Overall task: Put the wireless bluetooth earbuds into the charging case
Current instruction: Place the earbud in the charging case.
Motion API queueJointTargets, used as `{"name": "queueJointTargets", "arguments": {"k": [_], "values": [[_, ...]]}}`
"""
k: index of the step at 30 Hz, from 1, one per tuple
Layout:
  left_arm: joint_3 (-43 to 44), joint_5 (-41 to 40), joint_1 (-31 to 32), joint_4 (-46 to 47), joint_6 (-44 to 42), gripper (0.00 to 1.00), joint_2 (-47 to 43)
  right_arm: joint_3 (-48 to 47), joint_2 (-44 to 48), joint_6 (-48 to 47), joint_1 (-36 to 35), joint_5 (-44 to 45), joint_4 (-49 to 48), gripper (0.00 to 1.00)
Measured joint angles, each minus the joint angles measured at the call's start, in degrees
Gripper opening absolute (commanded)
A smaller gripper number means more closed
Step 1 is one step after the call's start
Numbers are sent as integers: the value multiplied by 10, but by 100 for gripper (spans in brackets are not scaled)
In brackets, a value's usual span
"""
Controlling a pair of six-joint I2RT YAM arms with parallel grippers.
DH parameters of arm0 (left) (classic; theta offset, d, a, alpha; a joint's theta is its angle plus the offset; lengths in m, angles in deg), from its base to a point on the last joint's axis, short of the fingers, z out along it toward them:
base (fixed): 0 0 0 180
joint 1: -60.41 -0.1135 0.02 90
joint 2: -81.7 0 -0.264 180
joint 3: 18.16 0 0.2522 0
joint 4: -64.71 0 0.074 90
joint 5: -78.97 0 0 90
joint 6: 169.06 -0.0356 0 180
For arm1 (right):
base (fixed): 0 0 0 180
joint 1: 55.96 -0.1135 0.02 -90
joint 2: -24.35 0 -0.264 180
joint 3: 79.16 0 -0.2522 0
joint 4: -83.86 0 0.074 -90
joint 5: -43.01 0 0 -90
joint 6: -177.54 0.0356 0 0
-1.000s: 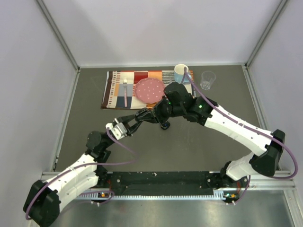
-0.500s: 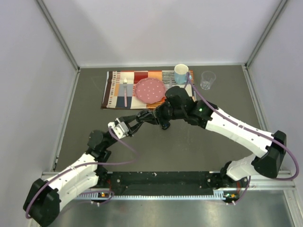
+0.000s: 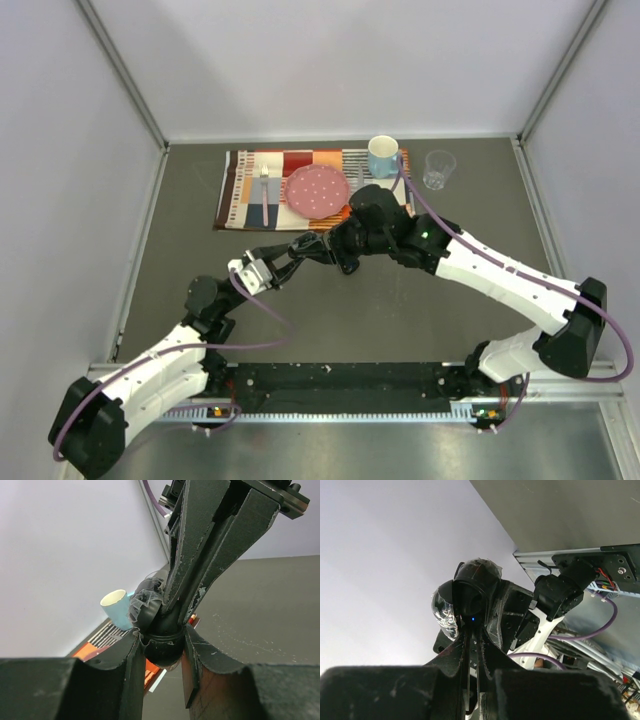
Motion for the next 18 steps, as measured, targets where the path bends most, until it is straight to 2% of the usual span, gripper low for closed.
{"name": "queueJointTargets", "arguments": {"k": [1, 4, 9, 16, 17, 18], "values": [[0, 0, 0, 0, 0, 0, 0, 0, 0, 0, 0, 0, 0, 13], [0, 1, 1, 2, 0, 0, 0, 0, 0, -2, 0, 1, 0, 21], [0, 0, 2, 1, 0, 0, 0, 0, 0, -4, 0, 5, -3, 25], [0, -2, 2, -3, 2, 0, 0, 0, 1, -18, -2, 23, -5, 25], [0, -3, 2, -2, 3, 0, 0, 0, 2, -20, -3, 29, -4, 24], [0, -3, 2, -1, 4, 0, 0, 0, 5, -22, -3, 36, -3, 17]]}}
